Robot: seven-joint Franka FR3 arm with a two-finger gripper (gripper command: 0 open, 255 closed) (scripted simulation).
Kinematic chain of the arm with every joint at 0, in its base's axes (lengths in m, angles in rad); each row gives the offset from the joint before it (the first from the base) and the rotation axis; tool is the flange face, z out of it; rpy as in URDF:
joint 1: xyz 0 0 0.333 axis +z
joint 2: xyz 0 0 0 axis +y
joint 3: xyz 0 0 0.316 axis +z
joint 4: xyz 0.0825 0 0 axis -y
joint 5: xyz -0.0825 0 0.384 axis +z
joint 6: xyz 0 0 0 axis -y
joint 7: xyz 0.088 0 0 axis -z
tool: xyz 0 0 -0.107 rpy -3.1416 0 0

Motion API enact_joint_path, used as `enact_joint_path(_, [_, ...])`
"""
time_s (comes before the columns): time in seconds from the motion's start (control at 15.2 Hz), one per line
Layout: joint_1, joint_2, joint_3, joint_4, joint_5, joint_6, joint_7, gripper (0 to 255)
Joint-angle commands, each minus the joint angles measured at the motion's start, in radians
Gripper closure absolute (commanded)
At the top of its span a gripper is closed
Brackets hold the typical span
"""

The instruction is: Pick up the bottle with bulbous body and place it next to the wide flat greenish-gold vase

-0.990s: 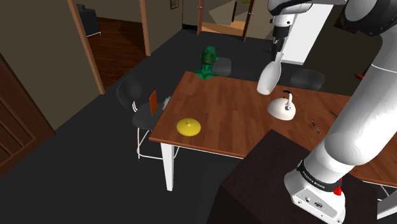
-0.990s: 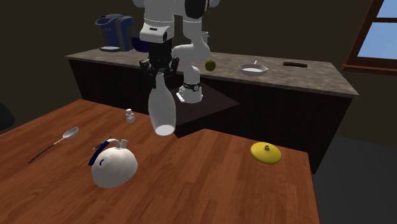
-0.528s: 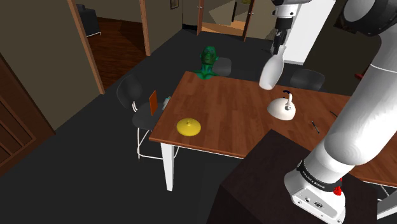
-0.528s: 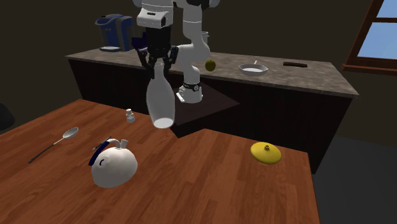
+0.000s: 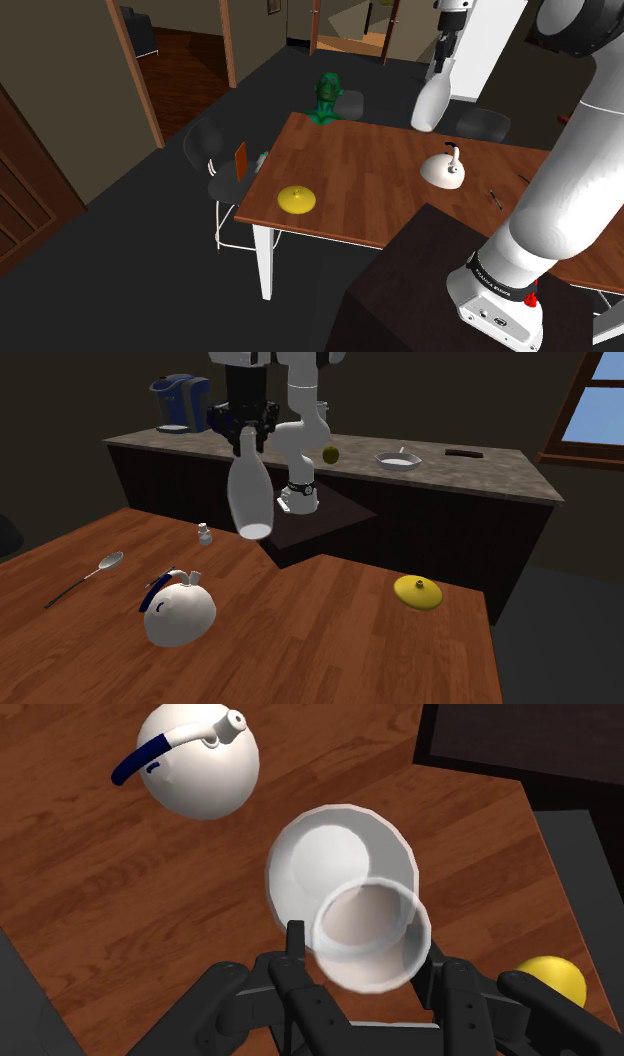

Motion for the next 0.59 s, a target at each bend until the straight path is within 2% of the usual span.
enact_joint_path(0.0, [-0.004,0.008,-0.002,0.035,0.004,-0.028,-0.006,255])
enact_joint_path(0.2, [-0.009,0.019,-0.003,0.081,0.01,-0.064,-0.013,255])
enact_joint_path(0.53, [0.089,-0.124,0.053,-0.072,-0.056,-0.048,0.135,255])
